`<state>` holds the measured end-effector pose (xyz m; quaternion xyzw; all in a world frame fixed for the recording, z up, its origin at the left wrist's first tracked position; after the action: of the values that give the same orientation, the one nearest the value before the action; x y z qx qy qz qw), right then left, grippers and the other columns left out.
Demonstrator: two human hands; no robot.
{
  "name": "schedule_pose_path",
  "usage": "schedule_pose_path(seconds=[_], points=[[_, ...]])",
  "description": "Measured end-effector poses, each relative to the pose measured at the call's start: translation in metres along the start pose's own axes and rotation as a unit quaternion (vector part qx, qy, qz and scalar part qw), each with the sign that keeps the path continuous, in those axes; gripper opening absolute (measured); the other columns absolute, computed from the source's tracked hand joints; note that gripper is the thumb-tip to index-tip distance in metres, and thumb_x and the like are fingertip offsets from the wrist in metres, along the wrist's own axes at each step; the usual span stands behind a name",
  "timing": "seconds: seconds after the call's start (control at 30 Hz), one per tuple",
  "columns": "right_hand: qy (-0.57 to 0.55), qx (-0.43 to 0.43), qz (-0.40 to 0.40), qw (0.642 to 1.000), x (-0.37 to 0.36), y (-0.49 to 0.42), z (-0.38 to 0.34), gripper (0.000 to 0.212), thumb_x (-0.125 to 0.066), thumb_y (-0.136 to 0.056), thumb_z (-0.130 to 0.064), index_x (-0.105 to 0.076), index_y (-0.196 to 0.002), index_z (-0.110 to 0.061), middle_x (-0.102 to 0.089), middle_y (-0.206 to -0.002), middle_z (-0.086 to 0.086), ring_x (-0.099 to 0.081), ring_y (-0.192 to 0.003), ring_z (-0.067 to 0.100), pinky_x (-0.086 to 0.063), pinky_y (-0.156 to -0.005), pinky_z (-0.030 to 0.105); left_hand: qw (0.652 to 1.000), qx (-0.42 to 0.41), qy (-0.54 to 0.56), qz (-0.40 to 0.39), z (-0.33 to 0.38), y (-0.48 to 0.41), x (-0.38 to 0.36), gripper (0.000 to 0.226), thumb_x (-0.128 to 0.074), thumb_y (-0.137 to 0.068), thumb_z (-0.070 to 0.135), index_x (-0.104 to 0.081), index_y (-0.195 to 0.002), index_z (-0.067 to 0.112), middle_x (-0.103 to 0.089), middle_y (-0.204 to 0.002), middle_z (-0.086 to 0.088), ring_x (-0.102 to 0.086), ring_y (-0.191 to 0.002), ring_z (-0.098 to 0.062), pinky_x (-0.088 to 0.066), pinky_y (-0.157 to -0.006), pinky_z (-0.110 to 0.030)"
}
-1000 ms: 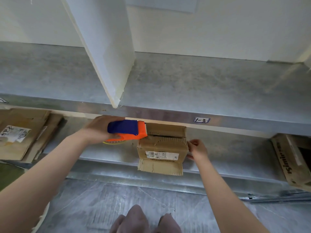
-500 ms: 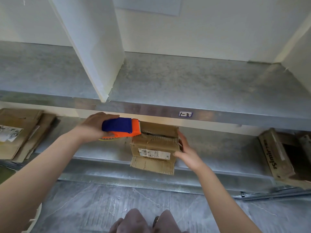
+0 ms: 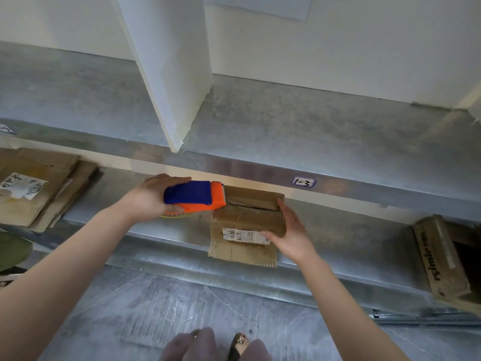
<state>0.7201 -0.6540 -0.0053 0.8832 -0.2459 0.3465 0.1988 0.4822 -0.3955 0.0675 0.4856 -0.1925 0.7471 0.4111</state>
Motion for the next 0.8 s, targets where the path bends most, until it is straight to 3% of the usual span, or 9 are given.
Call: schedule_pose_path(seconds=[0.23,0.4,0.57,0.8], points=[[-0.121,-0.058,0.012,0.991,-0.002,-0.003,0.0,0.092,-0.078,-0.071,-0.055,-0.027,-0.147,-0.043,-0.041,-0.145,-0.012,-0.043,-0.13,0.011,-0.044,-0.106,0.039,0.999,-0.029,0.025,-0.025,-0.009,-0.004,0.001,0.075,-0.08,-0.073,0.042,-0.043,-0.138,0.042,-0.051,-0.125,0.01,-0.046,-0.115,-0.013,-0.039,-0.094,-0.029],[-0.148,-0.079,0.028,0.985,-0.006,-0.003,-0.002,0.086,-0.079,-0.066,-0.057,-0.032,-0.138,-0.053,-0.047,-0.139,-0.013,-0.05,-0.125,0.017,-0.052,-0.096,0.048,0.997,-0.054,0.046,-0.036,-0.021,-0.005,0.003,0.076,-0.08,-0.071,0.043,-0.043,-0.137,0.046,-0.052,-0.125,0.015,-0.047,-0.115,-0.008,-0.041,-0.097,-0.03],[-0.155,-0.093,0.023,0.983,-0.006,-0.008,-0.005,0.083,-0.082,-0.071,-0.046,-0.034,-0.138,-0.05,-0.048,-0.132,-0.017,-0.05,-0.123,0.016,-0.051,-0.097,0.049,0.996,-0.066,0.047,-0.024,-0.048,-0.004,0.021,0.074,-0.083,-0.07,0.037,-0.047,-0.133,0.048,-0.056,-0.116,0.015,-0.049,-0.108,-0.006,-0.036,-0.09,-0.022],[-0.16,-0.102,0.035,0.981,-0.01,-0.009,-0.005,0.079,-0.081,-0.076,-0.036,-0.036,-0.141,-0.046,-0.048,-0.123,-0.022,-0.053,-0.117,0.015,-0.052,-0.095,0.049,0.997,-0.059,0.037,-0.033,-0.091,0.0,0.033,0.076,-0.085,-0.07,0.029,-0.049,-0.135,0.043,-0.056,-0.12,0.013,-0.051,-0.111,-0.009,-0.038,-0.095,-0.026]])
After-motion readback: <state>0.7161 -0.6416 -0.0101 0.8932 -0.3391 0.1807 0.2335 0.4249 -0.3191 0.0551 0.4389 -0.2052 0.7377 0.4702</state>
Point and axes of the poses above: each hand's wrist, its own y-axis away from the middle knuckle, its own x-axis out of the back of the hand, z = x × y, the point moved 3 cm from there along -y, towards the middle knuckle
